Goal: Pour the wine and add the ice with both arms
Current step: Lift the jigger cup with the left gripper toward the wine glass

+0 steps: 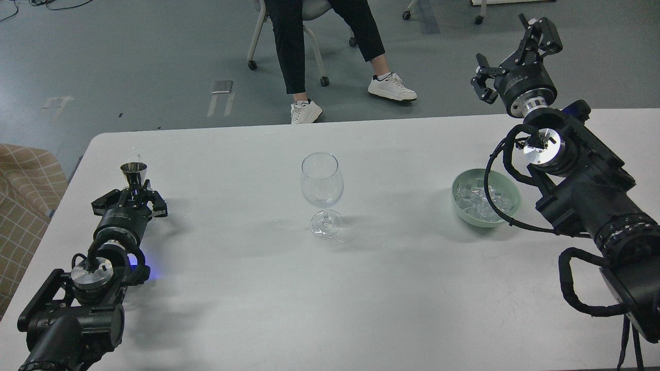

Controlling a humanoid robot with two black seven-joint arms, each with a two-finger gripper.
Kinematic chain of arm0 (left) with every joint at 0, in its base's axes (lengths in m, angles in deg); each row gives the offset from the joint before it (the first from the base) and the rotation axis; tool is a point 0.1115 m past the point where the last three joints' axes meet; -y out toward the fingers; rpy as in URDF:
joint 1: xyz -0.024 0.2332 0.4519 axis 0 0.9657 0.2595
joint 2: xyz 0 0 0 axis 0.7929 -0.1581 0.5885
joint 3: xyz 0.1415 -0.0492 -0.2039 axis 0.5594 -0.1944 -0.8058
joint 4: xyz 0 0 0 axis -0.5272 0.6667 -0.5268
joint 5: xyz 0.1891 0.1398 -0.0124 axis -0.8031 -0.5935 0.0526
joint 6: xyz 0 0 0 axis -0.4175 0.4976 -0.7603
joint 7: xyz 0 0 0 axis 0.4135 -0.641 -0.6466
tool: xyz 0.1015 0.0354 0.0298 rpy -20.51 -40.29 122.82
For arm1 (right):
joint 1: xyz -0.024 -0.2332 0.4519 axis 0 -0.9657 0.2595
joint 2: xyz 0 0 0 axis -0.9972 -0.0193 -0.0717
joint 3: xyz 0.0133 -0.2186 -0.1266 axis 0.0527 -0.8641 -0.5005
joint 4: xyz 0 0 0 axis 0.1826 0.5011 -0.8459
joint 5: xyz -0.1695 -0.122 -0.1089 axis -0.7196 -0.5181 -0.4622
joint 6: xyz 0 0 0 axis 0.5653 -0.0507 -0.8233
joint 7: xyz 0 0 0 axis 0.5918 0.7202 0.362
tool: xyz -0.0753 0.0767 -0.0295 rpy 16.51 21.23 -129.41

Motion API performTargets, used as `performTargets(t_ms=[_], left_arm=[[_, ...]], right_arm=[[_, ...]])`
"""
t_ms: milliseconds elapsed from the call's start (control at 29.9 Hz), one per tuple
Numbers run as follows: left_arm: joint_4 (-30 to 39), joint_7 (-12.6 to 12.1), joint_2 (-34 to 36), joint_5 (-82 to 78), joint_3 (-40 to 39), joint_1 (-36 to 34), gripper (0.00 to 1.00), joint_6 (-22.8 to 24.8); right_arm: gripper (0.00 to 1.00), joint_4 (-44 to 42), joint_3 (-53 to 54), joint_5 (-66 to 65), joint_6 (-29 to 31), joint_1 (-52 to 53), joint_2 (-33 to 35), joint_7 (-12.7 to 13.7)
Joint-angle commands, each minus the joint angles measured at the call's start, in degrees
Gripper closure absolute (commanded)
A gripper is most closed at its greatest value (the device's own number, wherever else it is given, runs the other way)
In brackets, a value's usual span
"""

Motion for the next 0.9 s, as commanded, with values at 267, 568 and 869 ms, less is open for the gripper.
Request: performTargets(t_ms=[267, 568, 869], left_arm=[[-1.1, -0.4, 0.1, 0.1, -2.3, -0.5, 0.77, 2.7], [6.0, -1.2, 0.7, 0.0, -2.3, -1.0, 0.8, 1.8], [23.5, -4.7, 1.1, -0.3, -1.7, 0.3, 0.81, -7.1]], right_arm=[[0.0, 0.1, 0.0, 0.0, 0.1, 0.1, 0.0, 0.0], [0.0, 0.1, -0.7, 0.0, 0.1, -0.5, 0.0, 0.0], [0.0, 0.2, -0.7, 0.0, 0.1, -0.5, 0.0, 0.0]])
